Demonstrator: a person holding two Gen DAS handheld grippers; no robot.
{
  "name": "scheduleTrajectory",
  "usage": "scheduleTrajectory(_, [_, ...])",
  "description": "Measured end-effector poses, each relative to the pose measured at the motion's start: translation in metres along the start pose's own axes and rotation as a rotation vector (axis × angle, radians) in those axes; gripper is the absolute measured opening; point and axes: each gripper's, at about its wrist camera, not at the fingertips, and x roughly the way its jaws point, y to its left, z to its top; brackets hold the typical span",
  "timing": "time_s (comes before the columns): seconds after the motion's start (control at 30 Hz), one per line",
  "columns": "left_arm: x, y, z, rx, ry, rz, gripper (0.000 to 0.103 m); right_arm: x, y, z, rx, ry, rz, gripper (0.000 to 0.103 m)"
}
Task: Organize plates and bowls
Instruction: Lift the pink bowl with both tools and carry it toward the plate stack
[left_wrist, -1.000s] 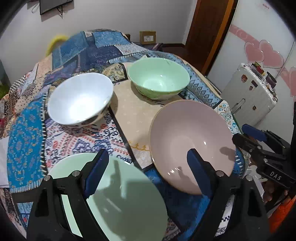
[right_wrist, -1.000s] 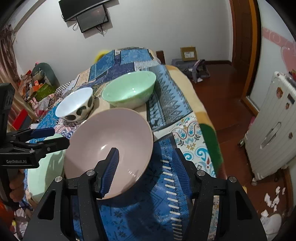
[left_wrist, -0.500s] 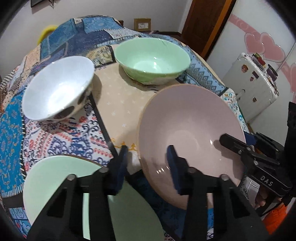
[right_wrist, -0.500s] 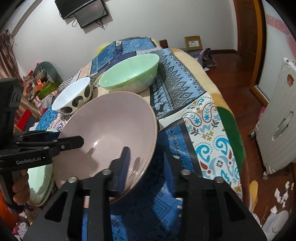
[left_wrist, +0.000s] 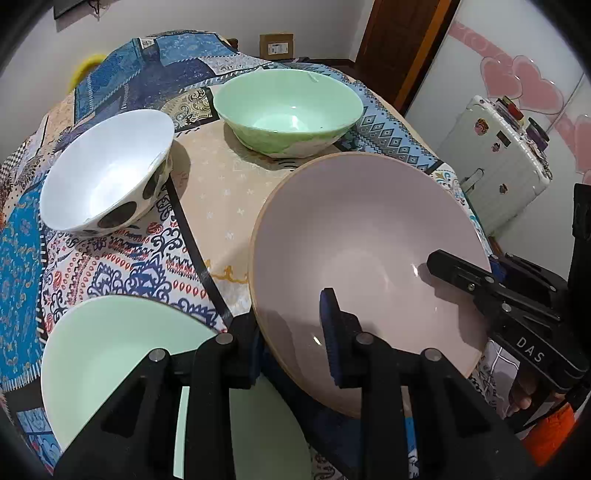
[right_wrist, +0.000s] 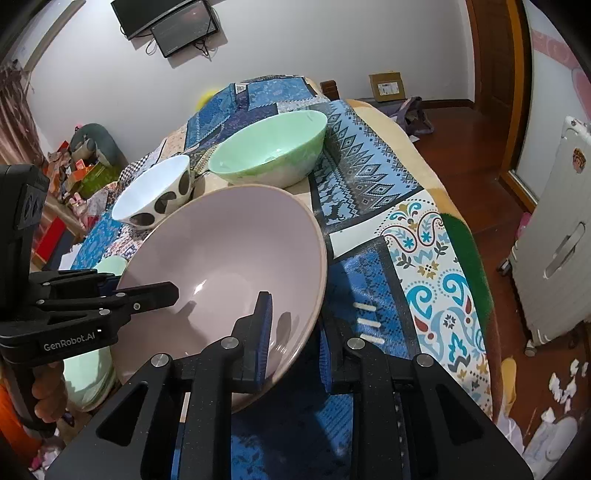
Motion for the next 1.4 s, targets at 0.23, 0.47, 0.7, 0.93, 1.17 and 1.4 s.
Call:
scheduleTrajectory(0.23, [-0.023,-0.003,-0.008,-0.004,-0.031,-0.001,0.028,-0.020,0.013,0.003,-0.017,-0.038,0.005,0.020])
scheduleTrajectory(0.47, [-0.057,-0.004,-0.017,-0.008,-0.083,0.008,0.028,-0.036,0.029,0.007,-0.038,-0.085,0.019,0.020])
scheduleTrajectory(0.7, [-0.093,0.002,-0.026,-0.014,-0.140,0.028,0.028,-0.046,0.050,0.009,-0.071,-0.116,0.031,0.020])
scheduleTrajectory(0.93, [-0.122,0.015,-0.039,-0.039,-0.184,0.039,0.028,-0.050,0.074,0.010,-0.102,-0.137,0.052,0.020])
scheduleTrajectory(1.17, [-0.151,0.035,-0.056,-0.070,-0.230,0.063,0.028,-0.051,0.105,0.008,-0.144,-0.150,0.079,0.020])
scheduleTrajectory(1.4, [-0.181,0.060,-0.074,-0.107,-0.276,0.096,0.028,-0.048,0.139,0.005,-0.190,-0.153,0.112,0.020])
